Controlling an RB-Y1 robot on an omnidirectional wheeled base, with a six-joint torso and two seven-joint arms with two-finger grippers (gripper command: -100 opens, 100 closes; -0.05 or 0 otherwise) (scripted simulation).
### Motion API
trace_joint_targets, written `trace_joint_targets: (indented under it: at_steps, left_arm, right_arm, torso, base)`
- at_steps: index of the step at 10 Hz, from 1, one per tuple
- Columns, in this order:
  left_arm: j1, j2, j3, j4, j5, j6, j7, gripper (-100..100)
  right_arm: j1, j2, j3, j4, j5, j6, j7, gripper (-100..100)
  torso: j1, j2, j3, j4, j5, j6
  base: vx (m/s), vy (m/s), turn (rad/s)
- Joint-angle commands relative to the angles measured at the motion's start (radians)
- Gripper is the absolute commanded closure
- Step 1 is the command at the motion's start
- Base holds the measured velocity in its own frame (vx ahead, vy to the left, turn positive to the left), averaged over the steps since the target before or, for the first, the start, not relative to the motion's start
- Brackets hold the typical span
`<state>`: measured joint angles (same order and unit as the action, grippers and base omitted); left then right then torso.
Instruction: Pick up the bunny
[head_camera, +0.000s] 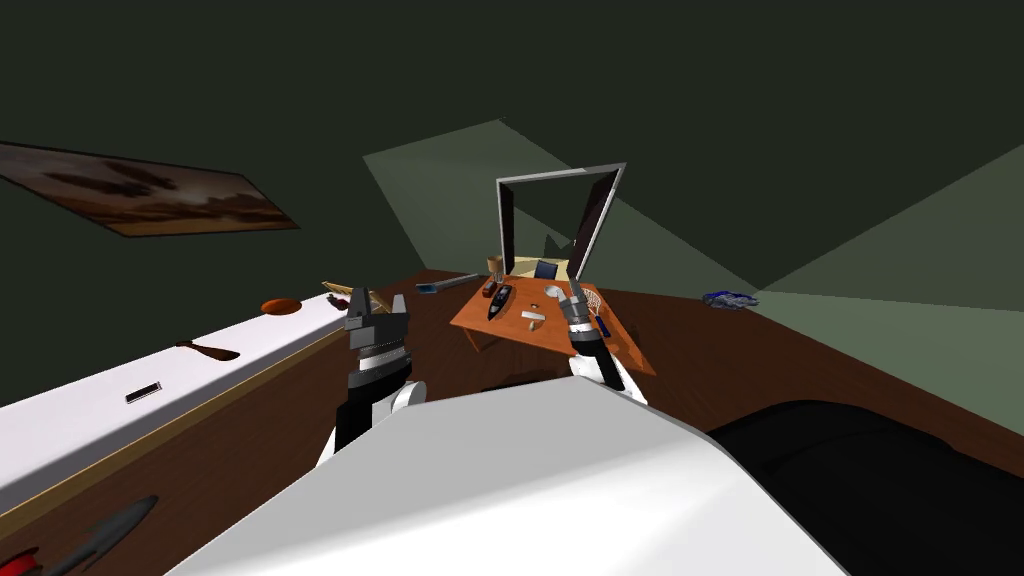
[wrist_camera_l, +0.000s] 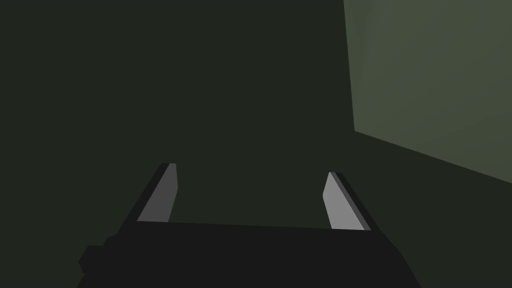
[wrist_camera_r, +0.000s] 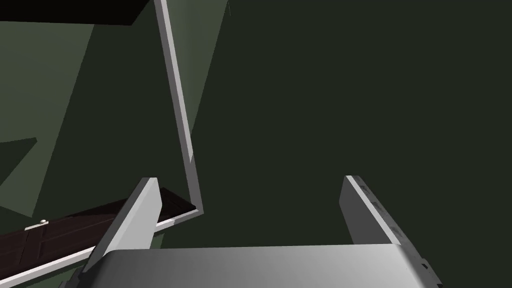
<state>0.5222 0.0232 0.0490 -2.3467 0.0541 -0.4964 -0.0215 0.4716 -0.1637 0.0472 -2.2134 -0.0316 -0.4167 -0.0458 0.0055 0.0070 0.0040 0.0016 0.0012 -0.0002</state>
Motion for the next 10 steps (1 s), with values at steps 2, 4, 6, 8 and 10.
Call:
trace_joint_targets:
  at_steps: [2,4,6,8,10]
  left_arm:
    - [0.0,0.0,0.0,0.0,0.0,0.0,0.0,0]
    - [0.0,0.0,0.0,0.0,0.0,0.0,0.0,0]
    - [0.0,0.0,0.0,0.0,0.0,0.0,0.0,0]
    - [0.0,0.0,0.0,0.0,0.0,0.0,0.0,0]
    - [0.0,0.0,0.0,0.0,0.0,0.0,0.0,0]
  right_arm:
    - [-0.003,-0.028,0.002,0.068,0.011,-0.004,0.022,-100]
    - [0.001,-0.046,0.004,0.106,0.018,-0.001,0.035,-100]
    - [0.005,-0.064,0.006,0.147,0.026,0.003,0.048,-100]
    - [0.01,-0.083,0.008,0.186,0.034,0.008,0.062,-100]
    - [0.021,-0.123,0.013,0.257,0.051,0.022,0.088,-100]
  torso:
    - [-0.002,-0.002,-0.001,0.0,0.0,0.0]
    - [-0.003,-0.005,-0.003,-0.001,-0.001,0.0]
    - [-0.004,-0.005,-0.003,-0.001,-0.001,0.0]
    - [0.0,-0.004,-0.003,-0.001,0.0,0.0]
    - [-0.002,-0.005,-0.003,-0.001,0.0,0.0]
  base:
    - [-0.046,0.061,0.054]
    - [-0.026,0.044,0.088]
    - [-0.028,0.048,0.076]
    - [-0.039,0.083,0.12]
    - [-0.013,0.075,0.137]
